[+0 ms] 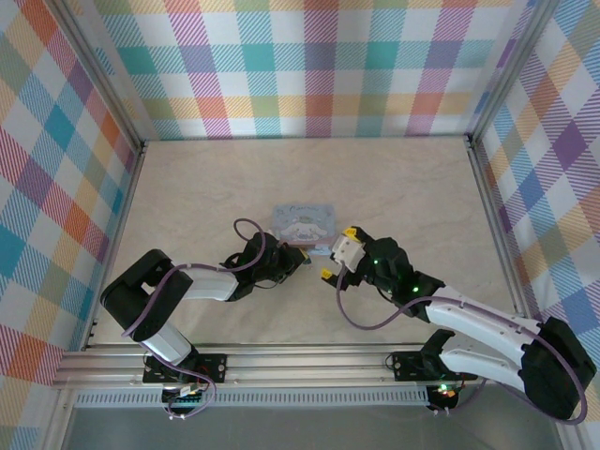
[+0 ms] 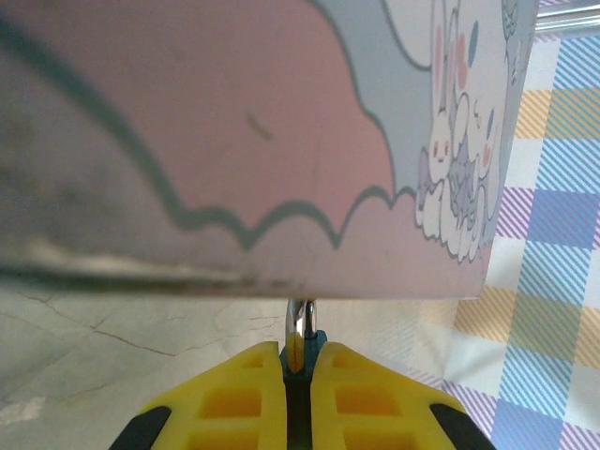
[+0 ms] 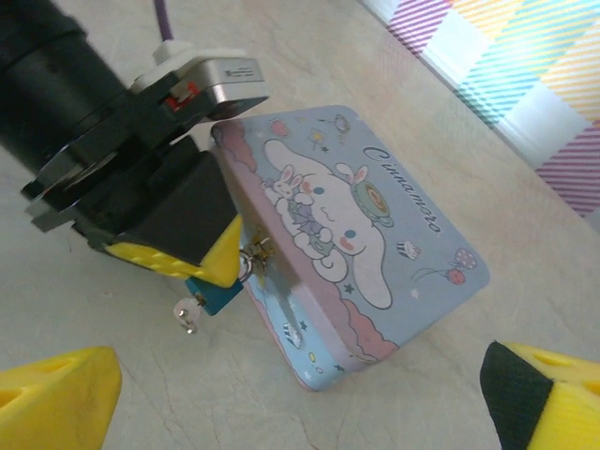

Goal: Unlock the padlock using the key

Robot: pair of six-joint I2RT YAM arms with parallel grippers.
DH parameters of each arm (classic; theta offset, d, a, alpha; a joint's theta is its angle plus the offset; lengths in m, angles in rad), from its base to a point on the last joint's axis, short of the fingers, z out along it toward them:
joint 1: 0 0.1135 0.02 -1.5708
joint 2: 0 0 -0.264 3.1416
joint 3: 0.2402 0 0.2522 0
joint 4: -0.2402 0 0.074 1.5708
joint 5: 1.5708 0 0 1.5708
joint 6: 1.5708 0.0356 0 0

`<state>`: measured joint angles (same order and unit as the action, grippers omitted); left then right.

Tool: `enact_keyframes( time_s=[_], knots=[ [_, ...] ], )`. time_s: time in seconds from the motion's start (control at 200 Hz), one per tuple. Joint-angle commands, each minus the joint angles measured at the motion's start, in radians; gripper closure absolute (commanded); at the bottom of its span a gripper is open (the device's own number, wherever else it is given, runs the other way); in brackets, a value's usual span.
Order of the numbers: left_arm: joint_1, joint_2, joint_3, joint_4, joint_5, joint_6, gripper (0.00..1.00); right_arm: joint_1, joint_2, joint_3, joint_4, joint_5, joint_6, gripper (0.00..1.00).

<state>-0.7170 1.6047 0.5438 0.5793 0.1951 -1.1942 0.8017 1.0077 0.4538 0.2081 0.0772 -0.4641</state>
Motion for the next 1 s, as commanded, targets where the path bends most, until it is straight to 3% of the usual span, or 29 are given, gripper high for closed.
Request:
enact_keyframes(
  time_s=[0.0,0.355,0.995],
  knots=[
    [-0.007,0.000,0.036,-0.007,0.031,-0.058,1.00,0.034,0.032,-0.013,0.015,0.016,-0.135,0.05],
    [-0.006,-0.008,0.058,-0.027,0.041,-0.107,1.00,0.096,0.247,-0.015,0.148,0.091,-0.185,0.19],
    [-0.007,-0.028,0.081,-0.050,0.046,-0.109,1.00,0.116,0.417,0.019,0.288,0.116,-0.208,0.57]
  ],
)
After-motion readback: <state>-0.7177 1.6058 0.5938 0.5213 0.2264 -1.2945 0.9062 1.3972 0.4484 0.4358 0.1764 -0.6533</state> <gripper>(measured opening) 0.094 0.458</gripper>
